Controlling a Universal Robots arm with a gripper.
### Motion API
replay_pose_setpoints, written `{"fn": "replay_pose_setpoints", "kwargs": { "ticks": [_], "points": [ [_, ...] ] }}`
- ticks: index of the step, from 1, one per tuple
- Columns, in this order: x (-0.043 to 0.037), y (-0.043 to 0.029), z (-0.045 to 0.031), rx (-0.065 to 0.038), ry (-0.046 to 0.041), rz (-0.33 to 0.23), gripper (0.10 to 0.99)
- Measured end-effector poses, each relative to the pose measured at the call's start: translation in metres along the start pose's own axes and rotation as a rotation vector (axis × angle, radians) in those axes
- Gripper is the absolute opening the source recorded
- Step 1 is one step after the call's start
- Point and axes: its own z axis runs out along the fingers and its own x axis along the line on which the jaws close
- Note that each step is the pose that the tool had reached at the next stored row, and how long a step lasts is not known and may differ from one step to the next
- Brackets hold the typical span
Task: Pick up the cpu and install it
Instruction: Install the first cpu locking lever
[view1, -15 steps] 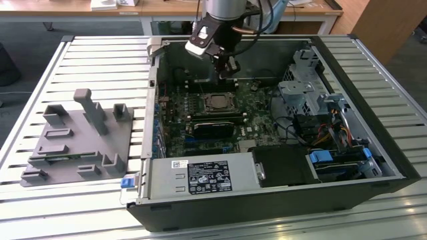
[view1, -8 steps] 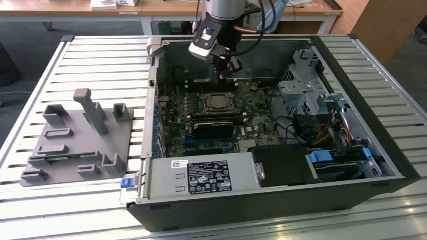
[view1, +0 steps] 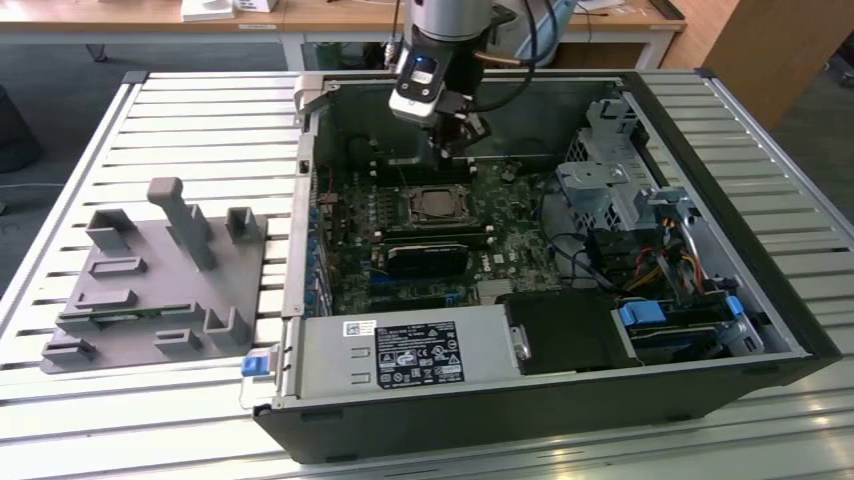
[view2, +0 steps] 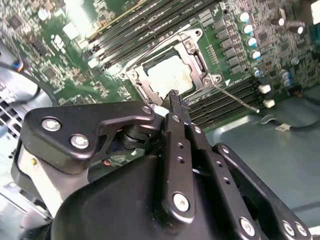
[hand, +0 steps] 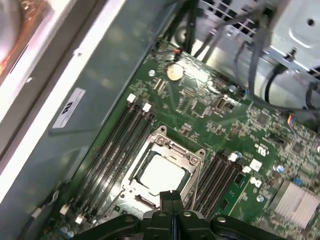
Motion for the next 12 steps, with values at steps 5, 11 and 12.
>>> {"fn": "replay_pose_setpoints", "kwargs": {
  "ticks": [5,11,12],
  "points": [
    [0.0000,0.0000,0.0000,-0.002,0.0015,-0.072,0.106],
    [-0.0001,-0.0001,0.0001,-0.004,0.0031,-0.139,0.106],
    [-0.0002,-0.0001,0.0001,-0.004,0.0033,-0.151,0.106]
  ]
}}
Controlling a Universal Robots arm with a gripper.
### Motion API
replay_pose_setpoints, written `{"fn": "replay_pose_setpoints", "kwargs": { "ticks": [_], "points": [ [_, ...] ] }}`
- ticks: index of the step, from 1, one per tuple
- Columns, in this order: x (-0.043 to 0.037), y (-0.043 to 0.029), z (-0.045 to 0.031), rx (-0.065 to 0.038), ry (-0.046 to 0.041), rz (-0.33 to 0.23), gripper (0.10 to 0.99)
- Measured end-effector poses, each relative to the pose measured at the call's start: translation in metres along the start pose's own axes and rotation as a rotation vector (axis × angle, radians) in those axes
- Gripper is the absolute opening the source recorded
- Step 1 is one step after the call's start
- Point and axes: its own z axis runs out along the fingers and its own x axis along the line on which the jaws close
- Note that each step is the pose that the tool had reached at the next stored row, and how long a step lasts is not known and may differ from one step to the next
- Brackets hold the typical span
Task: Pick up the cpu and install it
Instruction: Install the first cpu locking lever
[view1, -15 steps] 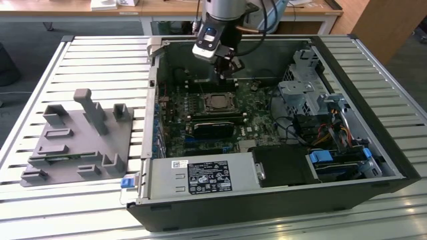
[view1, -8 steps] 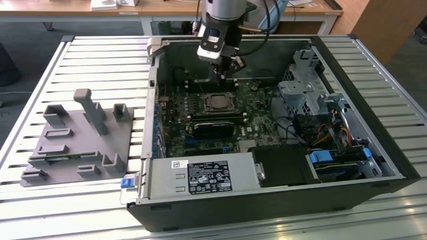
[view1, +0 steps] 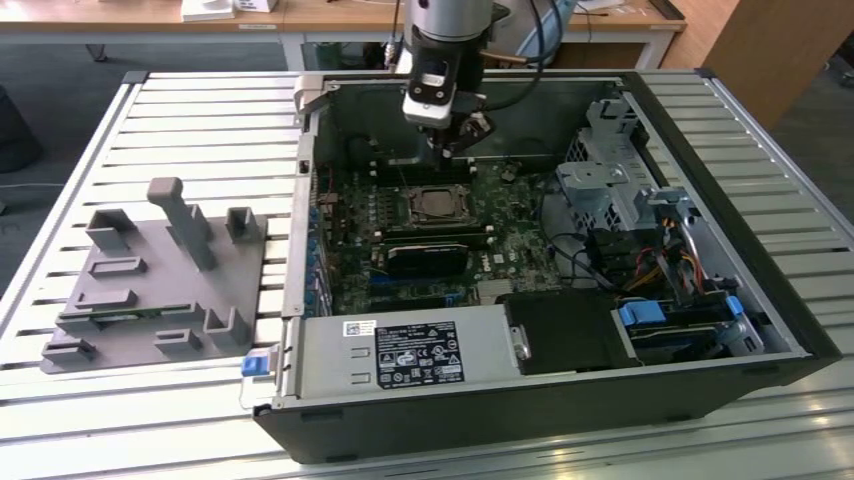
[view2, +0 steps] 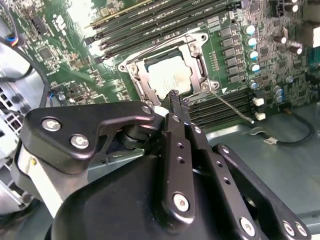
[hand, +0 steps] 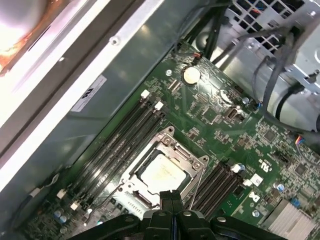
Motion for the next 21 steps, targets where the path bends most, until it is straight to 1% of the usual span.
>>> {"fn": "replay_pose_setpoints", "kwargs": {
  "ticks": [10,21],
  "points": [
    [-0.0003,-0.0003,0.0000,-0.003,0.0024,-0.113,0.106],
    [-0.0003,-0.0003,0.0001,-0.008,0.0066,-0.307,0.106]
  ]
}}
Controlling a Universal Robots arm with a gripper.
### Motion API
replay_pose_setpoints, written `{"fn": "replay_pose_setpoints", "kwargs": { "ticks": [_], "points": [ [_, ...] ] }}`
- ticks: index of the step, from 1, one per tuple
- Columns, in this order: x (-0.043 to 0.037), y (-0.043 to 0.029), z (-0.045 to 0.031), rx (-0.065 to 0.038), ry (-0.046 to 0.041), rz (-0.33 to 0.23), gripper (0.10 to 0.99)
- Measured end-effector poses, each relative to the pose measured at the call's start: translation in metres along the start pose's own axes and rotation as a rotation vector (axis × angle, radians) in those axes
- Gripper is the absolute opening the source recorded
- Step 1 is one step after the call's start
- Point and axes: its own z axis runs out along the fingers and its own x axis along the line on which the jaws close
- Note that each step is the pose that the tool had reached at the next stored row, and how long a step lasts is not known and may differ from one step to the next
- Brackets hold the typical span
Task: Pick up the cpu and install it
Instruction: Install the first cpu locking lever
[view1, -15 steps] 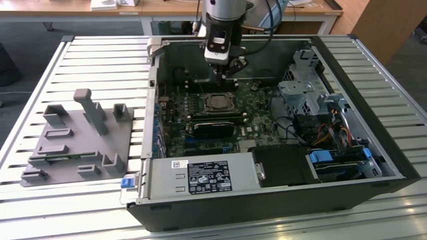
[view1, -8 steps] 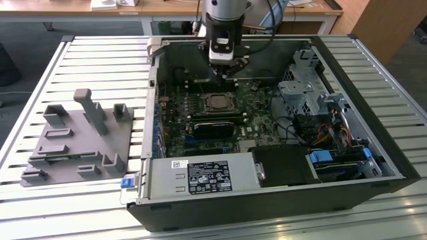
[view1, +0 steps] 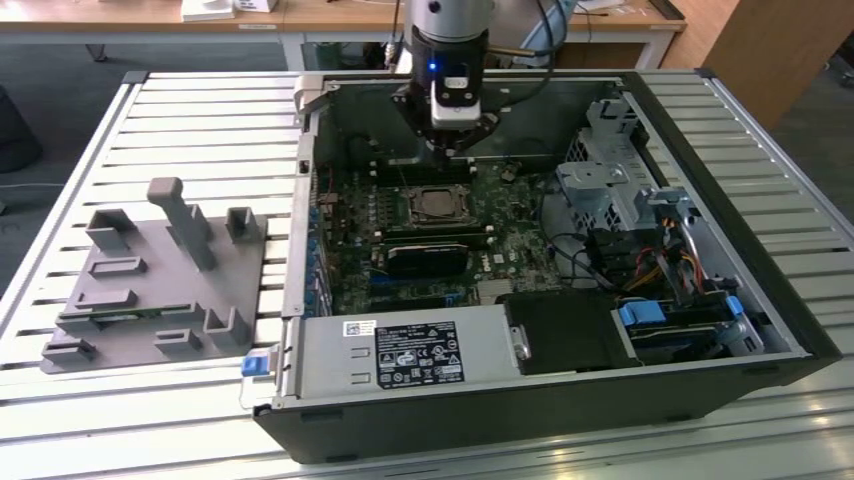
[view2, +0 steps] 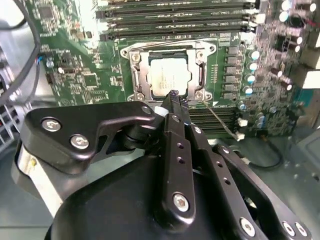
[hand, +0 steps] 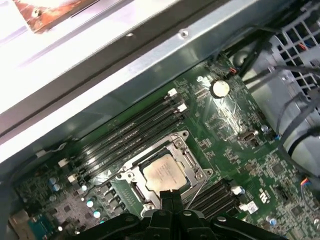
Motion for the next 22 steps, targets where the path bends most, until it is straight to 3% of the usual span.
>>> {"fn": "replay_pose_setpoints", "kwargs": {
  "ticks": [11,22],
  "points": [
    [0.0000,0.0000,0.0001,-0.004,0.0035,-0.164,0.106],
    [0.0000,0.0000,0.0008,-0.010,0.0078,-0.363,0.106]
  ]
}}
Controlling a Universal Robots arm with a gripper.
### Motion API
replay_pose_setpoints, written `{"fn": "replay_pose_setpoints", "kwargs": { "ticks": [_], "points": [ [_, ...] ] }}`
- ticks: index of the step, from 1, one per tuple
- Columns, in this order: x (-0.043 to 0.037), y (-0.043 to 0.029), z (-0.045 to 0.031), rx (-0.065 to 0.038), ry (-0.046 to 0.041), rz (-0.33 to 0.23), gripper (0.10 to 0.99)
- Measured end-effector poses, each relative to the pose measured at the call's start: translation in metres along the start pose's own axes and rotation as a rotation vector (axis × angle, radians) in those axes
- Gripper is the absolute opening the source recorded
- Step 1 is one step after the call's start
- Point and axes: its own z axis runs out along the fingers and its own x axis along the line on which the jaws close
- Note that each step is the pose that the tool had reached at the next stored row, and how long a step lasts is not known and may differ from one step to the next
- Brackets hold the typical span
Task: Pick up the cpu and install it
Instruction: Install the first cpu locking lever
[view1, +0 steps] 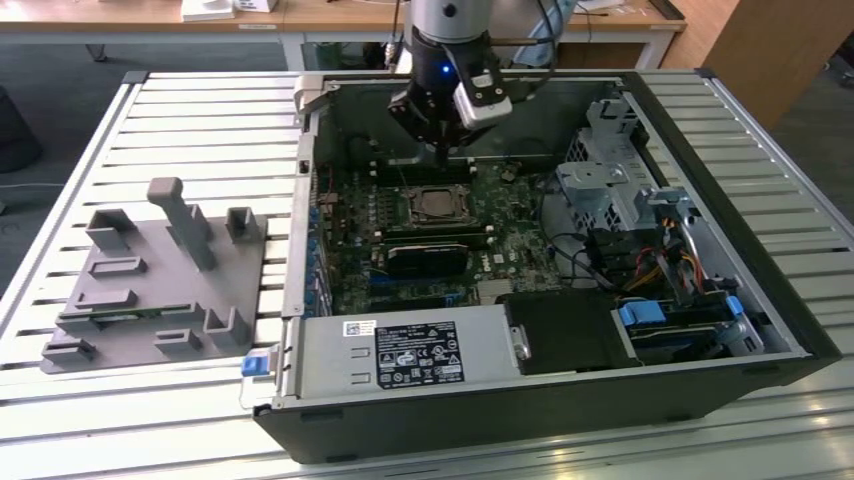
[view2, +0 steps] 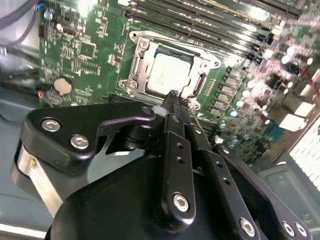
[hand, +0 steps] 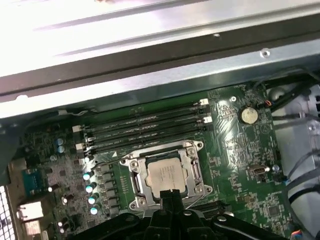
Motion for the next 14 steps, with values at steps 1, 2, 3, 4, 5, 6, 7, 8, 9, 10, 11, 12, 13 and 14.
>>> {"fn": "replay_pose_setpoints", "kwargs": {
  "ticks": [1,2,3,4,5,6,7,8,9,10,11,12,13,14],
  "points": [
    [0.0000,0.0000,0.0001,-0.001,0.0003,-0.018,0.106],
    [0.0000,0.0000,0.0002,-0.001,0.0007,-0.036,0.106],
    [0.0000,0.0000,0.0003,-0.002,0.0011,-0.055,0.106],
    [0.0000,0.0000,0.0004,-0.002,0.0015,-0.073,0.106],
    [0.0000,0.0000,0.0004,-0.002,0.0019,-0.091,0.106],
    [0.0000,0.0000,0.0005,-0.003,0.0024,-0.109,0.106],
    [0.0000,0.0000,0.0006,-0.003,0.0028,-0.127,0.106],
    [0.0000,0.0000,0.0007,-0.004,0.0032,-0.145,0.106],
    [0.0000,0.0000,0.0008,-0.004,0.0035,-0.164,0.106],
    [0.0000,0.0000,0.0009,-0.005,0.0039,-0.181,0.106],
    [0.0000,0.0000,0.0010,-0.005,0.0043,-0.199,0.106],
    [0.0000,0.0000,0.0010,-0.006,0.0047,-0.217,0.106],
    [0.0000,0.0000,0.0011,-0.006,0.0051,-0.236,0.106],
    [0.0000,0.0000,0.0011,-0.007,0.0055,-0.255,0.106]
  ]
}}
